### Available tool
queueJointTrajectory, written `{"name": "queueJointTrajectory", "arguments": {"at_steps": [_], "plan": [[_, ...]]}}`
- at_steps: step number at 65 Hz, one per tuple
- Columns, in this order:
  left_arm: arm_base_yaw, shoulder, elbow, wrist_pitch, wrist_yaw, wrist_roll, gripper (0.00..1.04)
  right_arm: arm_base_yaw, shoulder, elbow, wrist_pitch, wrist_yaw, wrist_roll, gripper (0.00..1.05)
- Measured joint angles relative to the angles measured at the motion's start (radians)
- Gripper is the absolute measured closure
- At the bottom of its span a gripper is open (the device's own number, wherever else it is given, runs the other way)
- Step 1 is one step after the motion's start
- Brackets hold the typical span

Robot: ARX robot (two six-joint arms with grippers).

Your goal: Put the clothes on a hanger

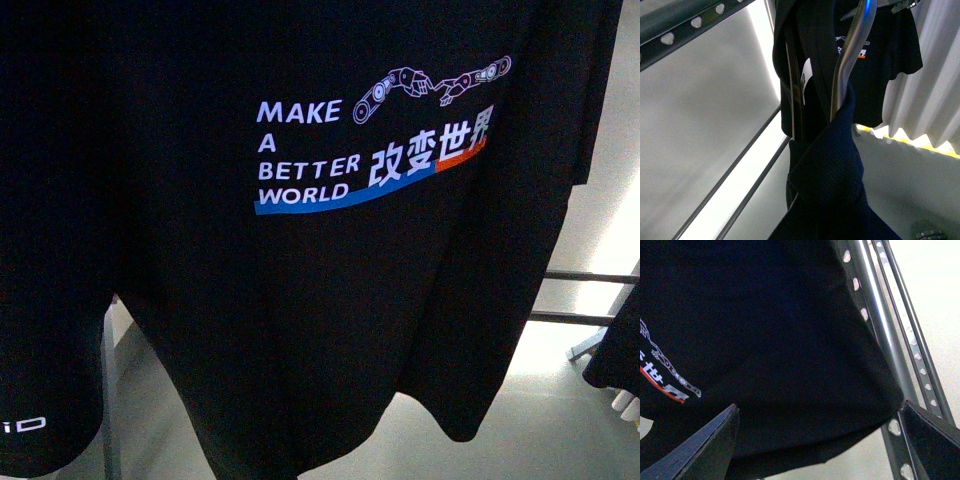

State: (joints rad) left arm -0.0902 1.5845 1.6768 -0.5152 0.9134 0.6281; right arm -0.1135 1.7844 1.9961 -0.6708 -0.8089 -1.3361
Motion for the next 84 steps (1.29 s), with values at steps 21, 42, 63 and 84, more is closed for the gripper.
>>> {"name": "queueJointTrajectory", "arguments": {"at_steps": [21,42,63,84], "plan": [[0.000,0.000,0.000,0.000,0.000,0.000,1.00,0.055,0.140,0.309,-0.207,0.006,0.024,0.07],[0.000,0.000,0.000,0.000,-0.001,0.000,1.00,0.098,0.303,0.588,-0.500,0.074,0.000,0.07],[0.000,0.003,0.000,0.000,-0.003,0.000,1.00,0.088,0.362,0.665,-0.546,0.070,-0.003,0.34],[-0.002,0.007,0.000,0.000,-0.003,0.005,1.00,0.034,0.262,0.466,-0.467,0.045,-0.053,0.85]]}}
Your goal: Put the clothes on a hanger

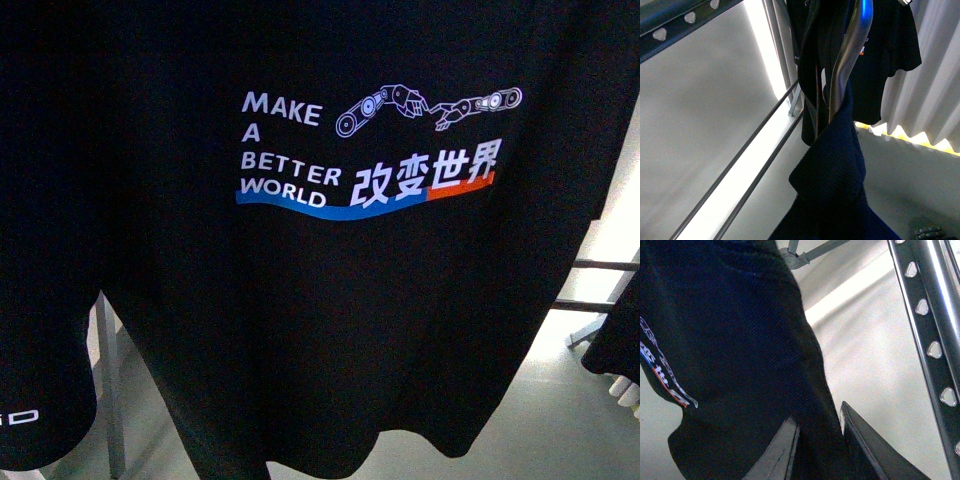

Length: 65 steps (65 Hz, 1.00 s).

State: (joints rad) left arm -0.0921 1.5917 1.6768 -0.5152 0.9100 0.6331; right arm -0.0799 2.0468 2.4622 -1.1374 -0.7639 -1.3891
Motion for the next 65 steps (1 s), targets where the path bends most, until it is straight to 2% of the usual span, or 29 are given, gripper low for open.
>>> {"name": "queueJointTrajectory", "arguments": {"at_steps": [5,11,21,26,40,42,47,51,56,65], "plan": [[-0.001,0.000,0.000,0.000,0.000,0.002,1.00,-0.003,-0.010,-0.024,0.010,-0.001,-0.022,0.89],[-0.001,0.000,0.005,0.001,0.011,0.002,0.78,0.003,0.000,-0.019,0.008,0.031,-0.011,0.93],[0.002,-0.002,0.013,0.004,0.011,0.002,0.57,0.017,0.047,0.053,-0.014,0.046,0.024,0.95],[0.002,-0.002,0.013,0.004,0.012,0.002,0.39,0.023,0.076,0.100,-0.045,0.043,0.039,1.00],[0.002,-0.002,0.014,0.004,0.014,0.002,0.07,0.023,0.099,0.148,-0.079,0.052,0.051,1.01],[0.002,-0.002,0.014,0.004,0.014,0.002,0.05,0.021,0.099,0.148,-0.080,0.053,0.051,1.01],[0.002,-0.002,0.014,0.004,0.016,0.001,0.07,0.027,0.082,0.096,-0.044,0.074,0.062,1.01],[0.002,-0.002,0.014,0.004,0.015,0.001,0.06,0.056,0.033,-0.064,0.131,0.130,0.090,1.01],[0.002,-0.002,0.014,0.004,0.016,0.001,0.07,0.071,-0.016,-0.251,0.276,0.130,0.102,1.01],[-0.002,-0.003,0.014,0.004,0.019,0.003,0.07,0.058,-0.064,-0.473,0.270,0.111,0.095,1.01]]}}
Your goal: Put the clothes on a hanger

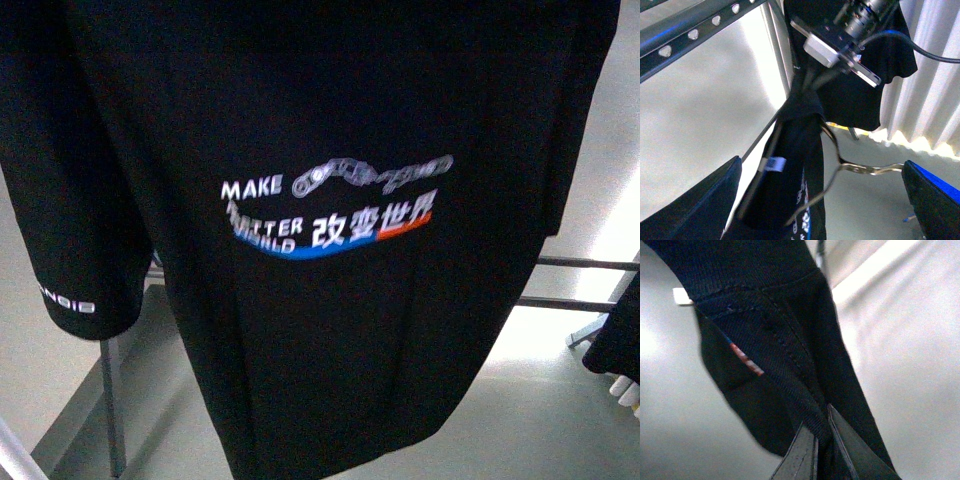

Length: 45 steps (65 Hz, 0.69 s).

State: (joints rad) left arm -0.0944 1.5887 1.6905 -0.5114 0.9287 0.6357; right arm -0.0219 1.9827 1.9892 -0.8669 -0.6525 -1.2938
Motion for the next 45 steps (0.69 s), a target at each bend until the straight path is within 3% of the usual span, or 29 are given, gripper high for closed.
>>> {"name": "queueJointTrajectory", "arguments": {"at_steps": [6,27,45], "plan": [[0.008,-0.001,0.000,0.000,-0.001,0.000,0.07,-0.049,-0.026,-0.081,-0.054,-0.019,-0.025,1.01],[0.002,-0.001,0.000,0.000,0.002,0.000,0.07,-0.377,-0.174,-0.101,-0.343,-0.112,-0.237,1.01],[0.003,-0.001,0.000,0.000,0.003,0.001,0.07,-0.439,-0.200,-0.194,-0.406,-0.113,-0.308,1.01]]}}
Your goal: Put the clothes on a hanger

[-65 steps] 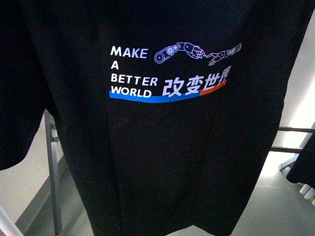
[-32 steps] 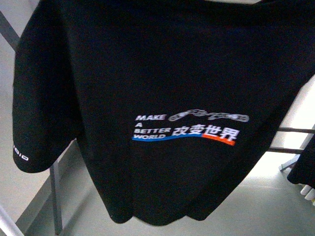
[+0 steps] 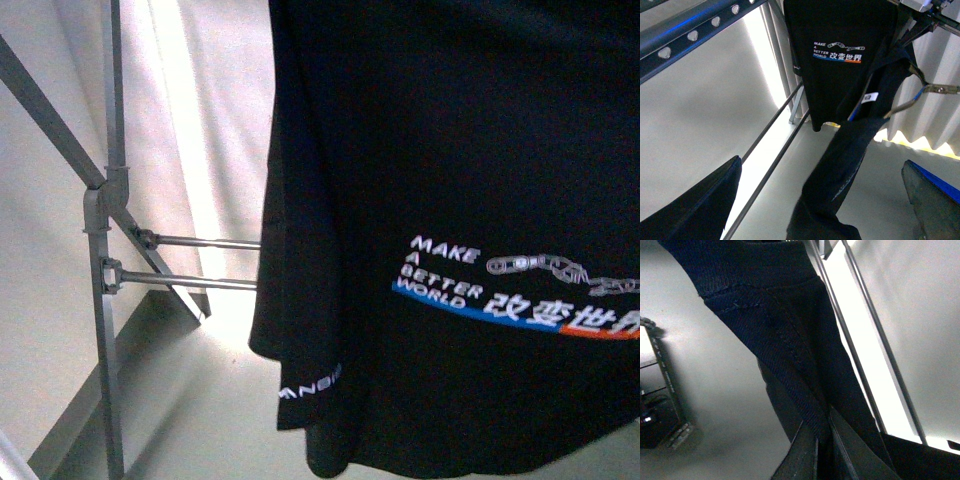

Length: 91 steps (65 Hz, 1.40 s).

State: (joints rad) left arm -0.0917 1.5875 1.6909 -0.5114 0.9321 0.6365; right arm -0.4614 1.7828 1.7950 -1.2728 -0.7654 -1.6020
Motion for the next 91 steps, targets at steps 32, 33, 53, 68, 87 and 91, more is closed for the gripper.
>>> {"name": "queueJointTrajectory", "arguments": {"at_steps": [32,33,53,68,87,91], "plan": [[0.002,-0.002,0.000,0.000,0.003,0.000,0.07,-0.037,-0.006,-0.011,-0.125,0.103,0.005,1.01],[0.002,-0.002,0.000,0.000,0.003,0.000,0.07,-0.039,-0.006,-0.015,-0.125,0.103,0.009,1.01],[0.002,-0.002,0.000,0.000,0.003,0.000,0.07,-0.137,-0.095,-0.203,-0.035,-0.129,0.181,1.01],[0.000,-0.004,0.000,0.000,0.003,0.001,0.07,-0.140,-0.154,-0.315,0.132,-0.142,0.333,1.01],[0.002,-0.004,0.000,0.000,0.003,0.005,0.07,-0.154,-0.173,-0.405,0.379,-0.105,0.632,1.01],[0.002,-0.004,0.000,0.000,0.003,0.006,0.07,-0.163,-0.174,-0.418,0.428,-0.128,0.700,1.01]]}}
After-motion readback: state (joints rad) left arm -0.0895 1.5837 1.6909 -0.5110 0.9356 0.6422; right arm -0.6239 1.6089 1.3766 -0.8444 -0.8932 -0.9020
